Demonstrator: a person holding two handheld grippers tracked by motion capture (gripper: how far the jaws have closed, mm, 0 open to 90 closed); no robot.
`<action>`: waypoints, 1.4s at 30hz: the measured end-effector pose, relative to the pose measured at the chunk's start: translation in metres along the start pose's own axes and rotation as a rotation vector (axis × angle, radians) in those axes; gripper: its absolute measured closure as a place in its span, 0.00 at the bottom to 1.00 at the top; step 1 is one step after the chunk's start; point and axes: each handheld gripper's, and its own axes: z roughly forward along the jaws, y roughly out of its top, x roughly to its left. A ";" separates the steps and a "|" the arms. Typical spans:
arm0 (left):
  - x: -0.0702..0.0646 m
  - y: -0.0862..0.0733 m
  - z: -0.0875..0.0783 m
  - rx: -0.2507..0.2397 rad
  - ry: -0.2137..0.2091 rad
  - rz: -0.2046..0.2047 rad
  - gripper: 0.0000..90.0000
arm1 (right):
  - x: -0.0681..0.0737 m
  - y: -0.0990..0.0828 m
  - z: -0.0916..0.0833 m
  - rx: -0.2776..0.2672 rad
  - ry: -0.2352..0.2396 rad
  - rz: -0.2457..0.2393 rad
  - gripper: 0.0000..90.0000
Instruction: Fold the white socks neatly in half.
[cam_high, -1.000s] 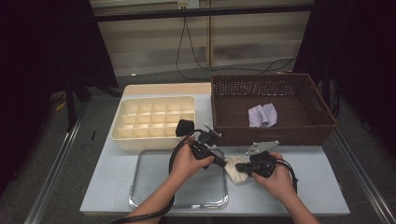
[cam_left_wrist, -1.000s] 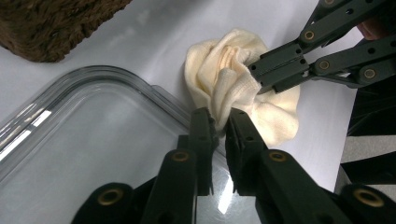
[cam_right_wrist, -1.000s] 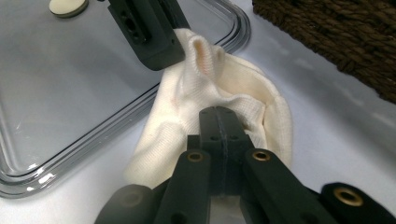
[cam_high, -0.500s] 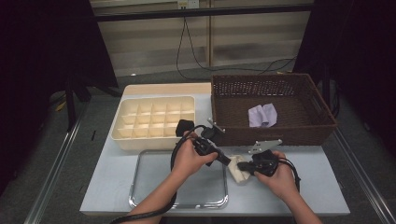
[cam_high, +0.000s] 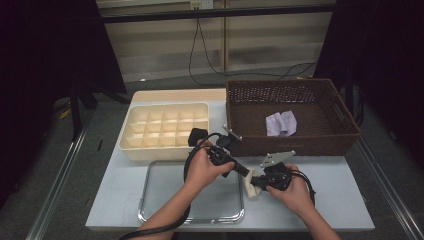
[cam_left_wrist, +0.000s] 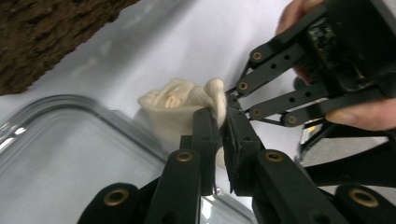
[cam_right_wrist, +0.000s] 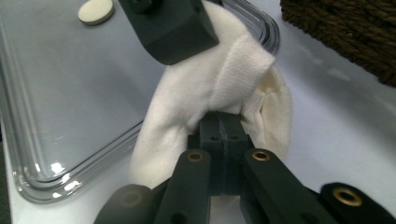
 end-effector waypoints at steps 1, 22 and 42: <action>0.002 0.000 0.002 -0.009 0.003 -0.004 0.93 | 0.000 0.000 0.000 0.003 -0.004 0.002 1.00; 0.009 0.005 0.019 -0.010 0.062 -0.028 0.92 | 0.001 0.007 -0.027 -0.048 -0.037 0.022 0.86; 0.006 0.007 0.022 -0.010 0.100 -0.030 0.92 | 0.017 0.016 -0.012 0.007 -0.050 0.033 0.54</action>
